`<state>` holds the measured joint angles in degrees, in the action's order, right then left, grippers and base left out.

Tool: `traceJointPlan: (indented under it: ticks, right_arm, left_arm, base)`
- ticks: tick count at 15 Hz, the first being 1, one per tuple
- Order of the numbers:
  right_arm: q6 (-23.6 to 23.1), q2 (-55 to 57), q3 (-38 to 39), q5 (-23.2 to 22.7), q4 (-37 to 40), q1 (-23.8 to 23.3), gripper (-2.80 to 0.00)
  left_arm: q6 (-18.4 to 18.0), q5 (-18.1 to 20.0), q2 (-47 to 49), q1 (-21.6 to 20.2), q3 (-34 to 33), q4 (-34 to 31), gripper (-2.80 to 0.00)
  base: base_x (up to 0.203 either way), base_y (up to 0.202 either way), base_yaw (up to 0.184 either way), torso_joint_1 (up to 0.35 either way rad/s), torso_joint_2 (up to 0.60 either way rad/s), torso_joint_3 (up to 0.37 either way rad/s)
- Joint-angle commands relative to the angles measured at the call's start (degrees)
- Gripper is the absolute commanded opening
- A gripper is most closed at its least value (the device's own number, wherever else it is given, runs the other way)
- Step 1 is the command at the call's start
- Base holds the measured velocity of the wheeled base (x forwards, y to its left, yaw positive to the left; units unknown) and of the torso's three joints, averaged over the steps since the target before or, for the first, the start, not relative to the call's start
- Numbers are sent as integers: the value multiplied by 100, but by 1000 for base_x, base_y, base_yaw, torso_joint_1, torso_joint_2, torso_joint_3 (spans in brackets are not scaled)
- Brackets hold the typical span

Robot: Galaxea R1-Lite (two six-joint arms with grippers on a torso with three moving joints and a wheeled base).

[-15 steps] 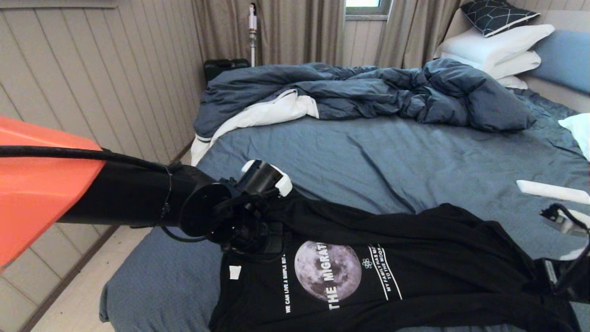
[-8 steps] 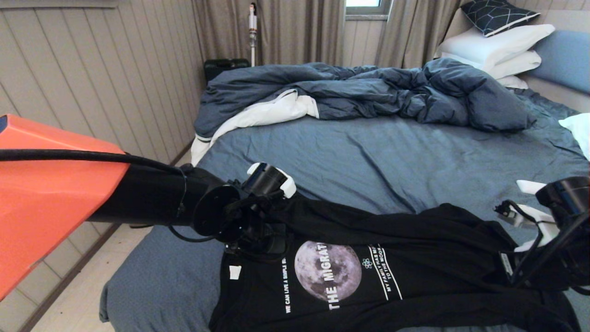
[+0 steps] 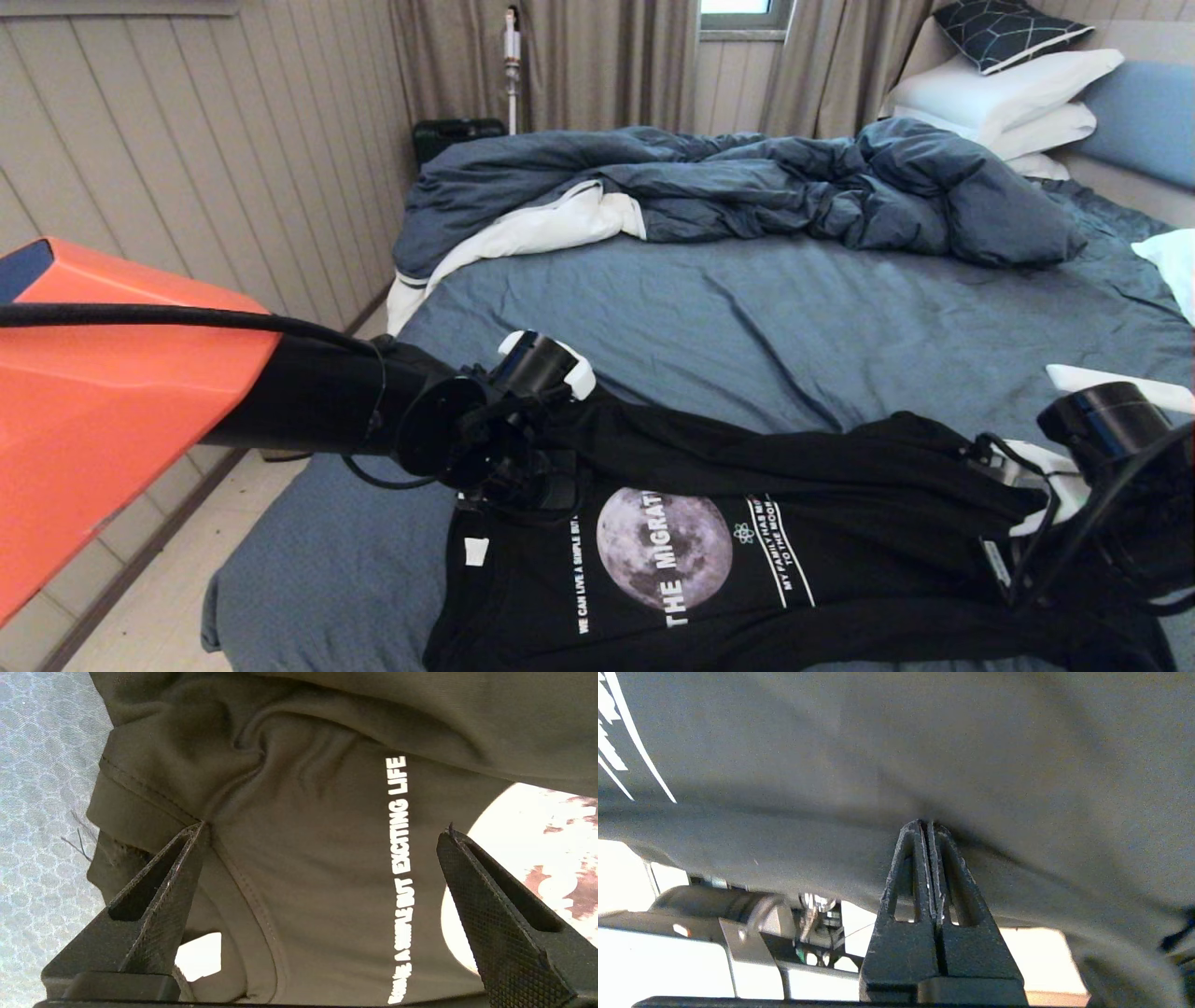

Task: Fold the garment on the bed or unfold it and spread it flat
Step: Unford the black T-shirt

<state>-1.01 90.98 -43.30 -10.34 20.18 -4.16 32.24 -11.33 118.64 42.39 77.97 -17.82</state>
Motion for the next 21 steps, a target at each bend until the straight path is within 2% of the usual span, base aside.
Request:
traceJointPlan:
  ticks: [1, 7, 10, 12, 16, 21]
  right_arm:
    - [-4, -68, 193, -3, 13, 20, -280]
    - [-95, -834, 1363, 5, -100, 10, -280]
    - [-281, -1318, 2137, 13, -276, -11, -280]
    - [-402, -1715, 2264, 10, -296, -57, -280]
    - [-385, -1818, 1138, -3, -289, -424, -280]
    - [-358, -699, -504, -4, -284, -1342, -280]
  left_arm:
    - [10, -10, 79, -3, 4, -3, 0]
    - [1, -10, 81, -90, 25, 104, 0]
    - [1, -10, 54, -150, 25, 104, 0]
    - [-8, -10, 19, -187, 25, 104, 0]
    - [7, -14, -417, -359, 25, 92, 0]
    - [-234, -55, -753, -1089, 17, 54, 0]
  base:
    - [0, 0, 0, 0, 0, 0]
    - [0, 0, 0, 0, 0, 0]
    - [0, 0, 0, 0, 0, 0]
    - [0, 0, 0, 0, 0, 0]
    - [0, 0, 0, 0, 0, 0]
    - [0, 0, 0, 0, 0, 0]
